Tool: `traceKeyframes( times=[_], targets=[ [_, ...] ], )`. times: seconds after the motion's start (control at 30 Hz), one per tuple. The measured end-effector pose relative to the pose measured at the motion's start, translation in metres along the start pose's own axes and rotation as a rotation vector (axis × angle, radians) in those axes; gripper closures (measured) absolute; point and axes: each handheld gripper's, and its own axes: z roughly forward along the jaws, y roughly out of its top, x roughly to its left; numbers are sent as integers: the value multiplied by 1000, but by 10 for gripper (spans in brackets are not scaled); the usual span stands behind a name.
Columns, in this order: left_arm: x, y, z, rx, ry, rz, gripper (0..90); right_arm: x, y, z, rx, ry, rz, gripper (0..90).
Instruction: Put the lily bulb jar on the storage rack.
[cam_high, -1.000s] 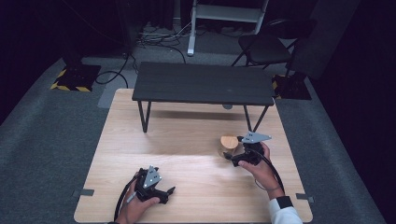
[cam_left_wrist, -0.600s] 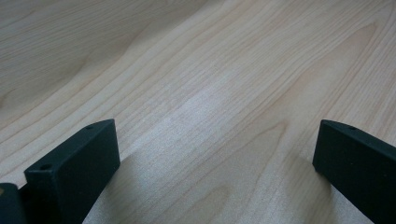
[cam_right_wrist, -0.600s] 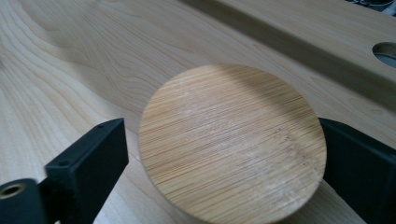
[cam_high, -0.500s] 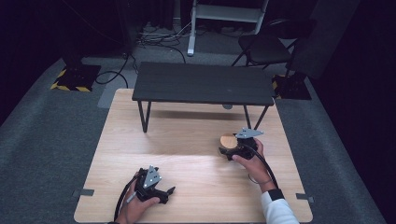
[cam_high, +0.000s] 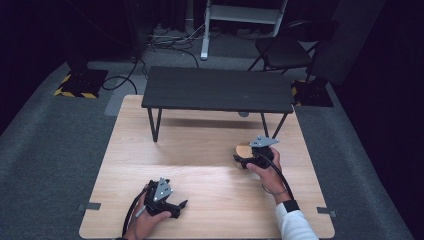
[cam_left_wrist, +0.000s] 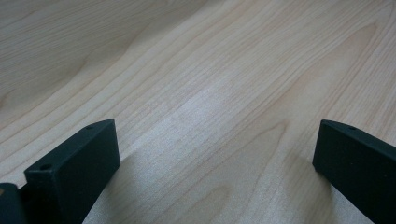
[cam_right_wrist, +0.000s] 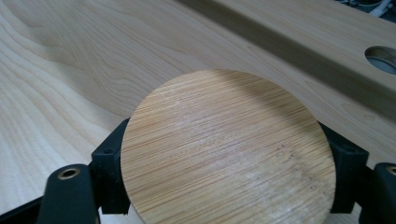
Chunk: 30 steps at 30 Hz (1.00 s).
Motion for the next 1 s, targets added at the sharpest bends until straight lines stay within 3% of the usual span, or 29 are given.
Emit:
traceKeyframes(
  times=[0.4, 0.57, 1.0],
  targets=[
    [0, 0, 0, 0, 1, 0, 5, 7, 54, -48, -32, 56, -65, 231],
    [0, 0, 0, 0, 1, -1, 5, 6, 90, -70, -34, 76, -84, 231],
    [0, 0, 0, 1, 2, 0, 5, -3, 149, -95, -63, 102, -101, 231]
  ],
)
